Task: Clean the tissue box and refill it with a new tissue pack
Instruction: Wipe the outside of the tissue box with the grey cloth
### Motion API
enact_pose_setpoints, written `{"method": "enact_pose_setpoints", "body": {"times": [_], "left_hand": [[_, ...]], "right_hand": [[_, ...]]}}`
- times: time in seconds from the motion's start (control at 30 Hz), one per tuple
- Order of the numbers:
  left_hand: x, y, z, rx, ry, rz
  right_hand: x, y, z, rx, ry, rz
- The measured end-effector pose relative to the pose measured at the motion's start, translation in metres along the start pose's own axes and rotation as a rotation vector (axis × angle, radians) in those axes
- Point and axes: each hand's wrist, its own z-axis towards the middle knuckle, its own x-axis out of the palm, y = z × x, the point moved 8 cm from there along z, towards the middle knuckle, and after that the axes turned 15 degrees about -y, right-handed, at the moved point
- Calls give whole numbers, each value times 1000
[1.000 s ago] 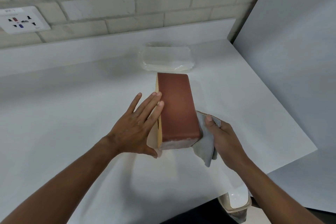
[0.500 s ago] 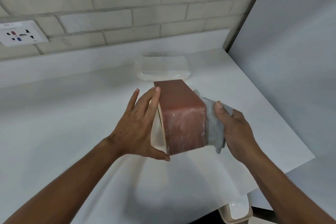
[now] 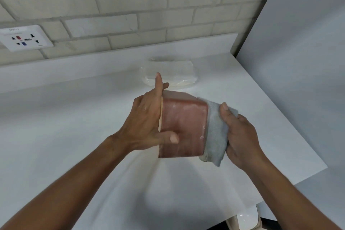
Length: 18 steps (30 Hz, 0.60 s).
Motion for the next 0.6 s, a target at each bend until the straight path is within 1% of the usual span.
{"method": "enact_pose_setpoints", "body": {"times": [0.1,0.23,0.33,0.4,0.47,0.53,0.6], "left_hand": [[-2,6,13,-103,-16,10],[1,21,18,-317,-2,39],[5,37,21,-523,14,-113],[5,44,21,-604,-19,-257],[4,46,19,-622,-43,-352],[7,42,20,-592,-42,-415],[7,45,16,-652,-56,-510]], "right_hand": [[2,6,9,12,-18,34],[12,19,21,-12,-14,14],[26,30,24,-83,20,-56],[37,36,23,-143,57,-129],[46,37,23,-171,89,-175],[49,35,25,-161,87,-183],[47,35,27,-151,71,-180]]}}
